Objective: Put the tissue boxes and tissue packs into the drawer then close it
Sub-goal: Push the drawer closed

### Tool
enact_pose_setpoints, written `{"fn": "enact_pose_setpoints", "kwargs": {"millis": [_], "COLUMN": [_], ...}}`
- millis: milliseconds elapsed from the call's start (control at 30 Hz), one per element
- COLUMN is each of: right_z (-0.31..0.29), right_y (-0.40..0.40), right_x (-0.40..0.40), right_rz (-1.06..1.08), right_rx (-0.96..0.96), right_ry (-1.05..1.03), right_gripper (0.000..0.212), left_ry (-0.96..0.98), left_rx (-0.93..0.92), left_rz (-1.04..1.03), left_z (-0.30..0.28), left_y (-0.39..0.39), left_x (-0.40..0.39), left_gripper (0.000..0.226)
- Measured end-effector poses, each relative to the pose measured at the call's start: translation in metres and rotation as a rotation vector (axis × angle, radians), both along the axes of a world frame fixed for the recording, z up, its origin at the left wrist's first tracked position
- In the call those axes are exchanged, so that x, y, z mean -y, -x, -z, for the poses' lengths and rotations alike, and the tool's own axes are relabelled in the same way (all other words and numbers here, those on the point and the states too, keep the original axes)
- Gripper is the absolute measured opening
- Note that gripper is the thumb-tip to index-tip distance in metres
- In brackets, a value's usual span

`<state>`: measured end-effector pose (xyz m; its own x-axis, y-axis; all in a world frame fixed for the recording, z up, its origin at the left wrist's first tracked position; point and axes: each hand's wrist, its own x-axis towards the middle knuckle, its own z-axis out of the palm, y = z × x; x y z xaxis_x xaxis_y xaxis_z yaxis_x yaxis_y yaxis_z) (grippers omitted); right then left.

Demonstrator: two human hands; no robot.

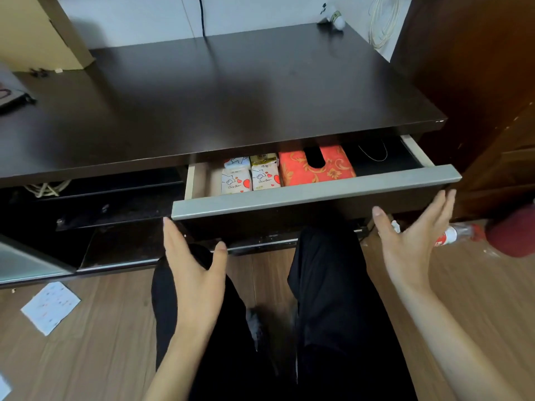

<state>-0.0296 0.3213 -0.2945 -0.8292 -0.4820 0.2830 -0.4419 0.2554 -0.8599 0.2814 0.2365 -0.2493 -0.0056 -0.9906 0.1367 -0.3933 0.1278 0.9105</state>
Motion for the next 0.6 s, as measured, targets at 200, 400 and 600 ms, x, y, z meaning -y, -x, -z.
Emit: {"fn": "enact_pose_setpoints", "kwargs": {"millis": [200, 400, 600], "right_z": [-0.001, -0.005, -0.011], "right_y": [0.003, 0.011, 0.022], "right_x": [0.029, 0.06, 0.099], "right_rz": [-0.035, -0.033, -0.028], "right_rx": [0.065, 0.069, 0.081], "right_ry": [0.041, 0.051, 0.046], "right_gripper": [0.12, 0.121, 0.121], "left_ry": [-0.082, -0.091, -0.072], "left_rx": [-0.128, -0.178, -0.131], "left_rz": [0.027, 0.036, -0.012], "left_z": [0.001, -0.004, -0.001], "left_y": [0.022, 0.035, 0.054], "left_x": [0.019, 0.05, 0.072], "left_gripper": [0.09, 0.088, 0.081]}}
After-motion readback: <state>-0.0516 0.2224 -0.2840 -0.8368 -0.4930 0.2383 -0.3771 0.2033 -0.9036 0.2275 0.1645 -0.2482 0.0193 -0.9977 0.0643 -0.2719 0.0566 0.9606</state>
